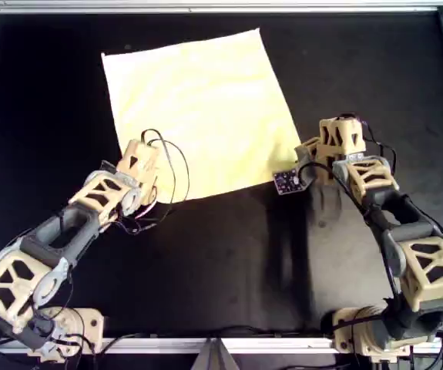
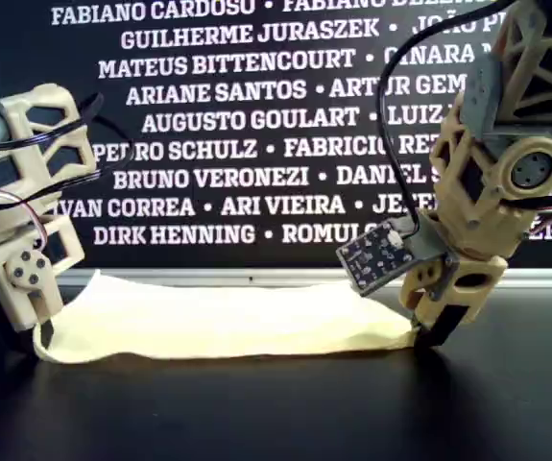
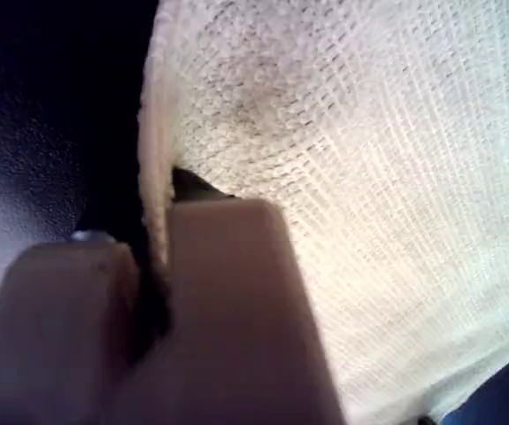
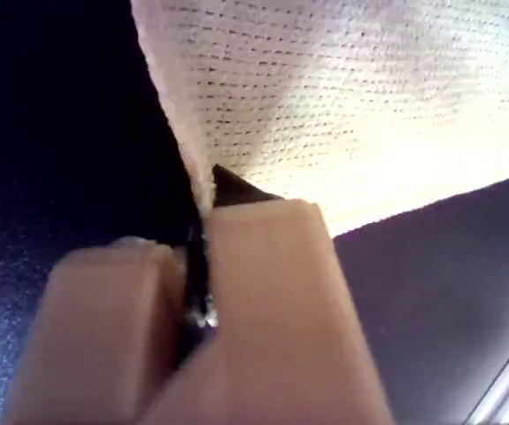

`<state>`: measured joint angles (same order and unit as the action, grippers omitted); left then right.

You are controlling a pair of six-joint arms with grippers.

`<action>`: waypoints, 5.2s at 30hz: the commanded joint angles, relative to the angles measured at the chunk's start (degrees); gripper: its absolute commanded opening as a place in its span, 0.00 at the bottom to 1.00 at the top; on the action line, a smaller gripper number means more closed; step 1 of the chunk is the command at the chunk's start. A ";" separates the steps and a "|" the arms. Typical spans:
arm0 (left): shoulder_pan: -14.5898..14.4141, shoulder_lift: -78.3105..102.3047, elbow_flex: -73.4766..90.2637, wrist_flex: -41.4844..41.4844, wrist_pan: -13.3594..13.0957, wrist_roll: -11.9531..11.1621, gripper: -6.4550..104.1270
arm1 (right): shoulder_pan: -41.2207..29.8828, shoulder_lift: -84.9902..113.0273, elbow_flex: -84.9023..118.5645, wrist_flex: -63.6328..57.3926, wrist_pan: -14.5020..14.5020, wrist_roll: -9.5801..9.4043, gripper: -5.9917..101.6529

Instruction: Fold a cloth

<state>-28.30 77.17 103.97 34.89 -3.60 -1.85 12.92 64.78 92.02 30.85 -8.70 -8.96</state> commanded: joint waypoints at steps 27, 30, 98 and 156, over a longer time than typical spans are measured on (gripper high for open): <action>-1.41 14.94 15.82 2.55 -0.70 10.46 0.06 | 0.53 31.29 33.57 -1.32 0.09 0.26 0.06; -0.97 15.03 16.17 2.55 -0.70 10.46 0.06 | 0.53 33.31 35.07 -1.32 -0.09 0.26 0.06; 15.91 -38.23 -82.71 1.23 0.26 9.67 0.07 | -0.62 -34.10 -70.84 -2.64 0.44 -0.70 0.07; 16.61 11.51 -81.56 57.48 -0.79 -6.06 0.96 | -2.02 17.40 -67.59 61.87 0.53 2.64 0.69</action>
<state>-12.92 79.19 22.94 86.31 -4.04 -1.58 12.04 72.69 25.58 91.05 -8.53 -7.82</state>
